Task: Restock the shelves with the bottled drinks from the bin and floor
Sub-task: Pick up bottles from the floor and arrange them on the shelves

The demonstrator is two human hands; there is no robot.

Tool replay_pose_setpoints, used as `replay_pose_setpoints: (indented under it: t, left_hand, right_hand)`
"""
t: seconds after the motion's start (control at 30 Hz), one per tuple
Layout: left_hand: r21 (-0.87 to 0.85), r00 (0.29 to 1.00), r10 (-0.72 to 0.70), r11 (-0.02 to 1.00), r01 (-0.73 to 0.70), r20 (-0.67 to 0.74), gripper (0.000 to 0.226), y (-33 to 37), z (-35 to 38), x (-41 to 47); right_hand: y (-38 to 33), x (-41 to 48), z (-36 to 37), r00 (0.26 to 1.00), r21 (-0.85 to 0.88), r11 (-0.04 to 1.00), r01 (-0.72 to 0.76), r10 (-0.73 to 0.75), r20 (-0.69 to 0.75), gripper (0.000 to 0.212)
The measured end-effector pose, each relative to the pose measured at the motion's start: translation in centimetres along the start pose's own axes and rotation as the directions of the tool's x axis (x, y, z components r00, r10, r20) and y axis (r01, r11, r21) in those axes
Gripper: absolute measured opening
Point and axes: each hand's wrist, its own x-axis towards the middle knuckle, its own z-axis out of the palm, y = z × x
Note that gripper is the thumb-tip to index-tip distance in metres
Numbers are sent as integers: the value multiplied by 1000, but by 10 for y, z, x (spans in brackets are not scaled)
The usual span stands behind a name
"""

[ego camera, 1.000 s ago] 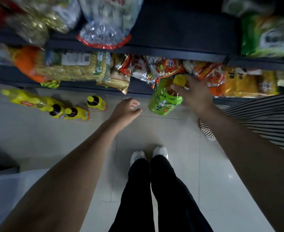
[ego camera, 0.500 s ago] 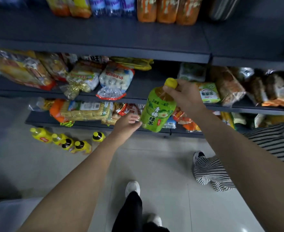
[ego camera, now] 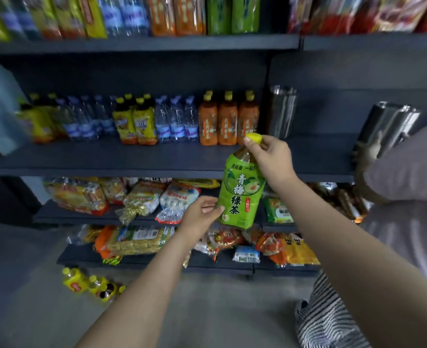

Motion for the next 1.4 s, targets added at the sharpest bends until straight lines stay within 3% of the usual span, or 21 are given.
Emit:
replay_pose_setpoints:
  t: [0.3,0.53,0.9,1.1,1.4]
  left_hand:
    - [-130,996,82,988,-88,-47,12,80,-23,26]
    - [-57,972,234,970,-235,-23,15,128,-64,84]
    - [-87,899,438,897,-434,33,15,206,-129,165]
    - [-176,892,447,885,-431,67,12,240,-145,194]
    - [-88,843,539,839,-537,-7,12,287,-150,258]
  right_hand:
    - [-84,48,-7,988,34,994,104,-100,-118,38]
    - [-135,101,11,962,54,983,175,-159,-220,39]
    - [-215,181,39,894,17,959,282,-256,-369,38]
    - [-243,220,45,884,31,952,306,-272,-380,59]
    - [-261,307,41,858,39,924,380,-337,-387,39]
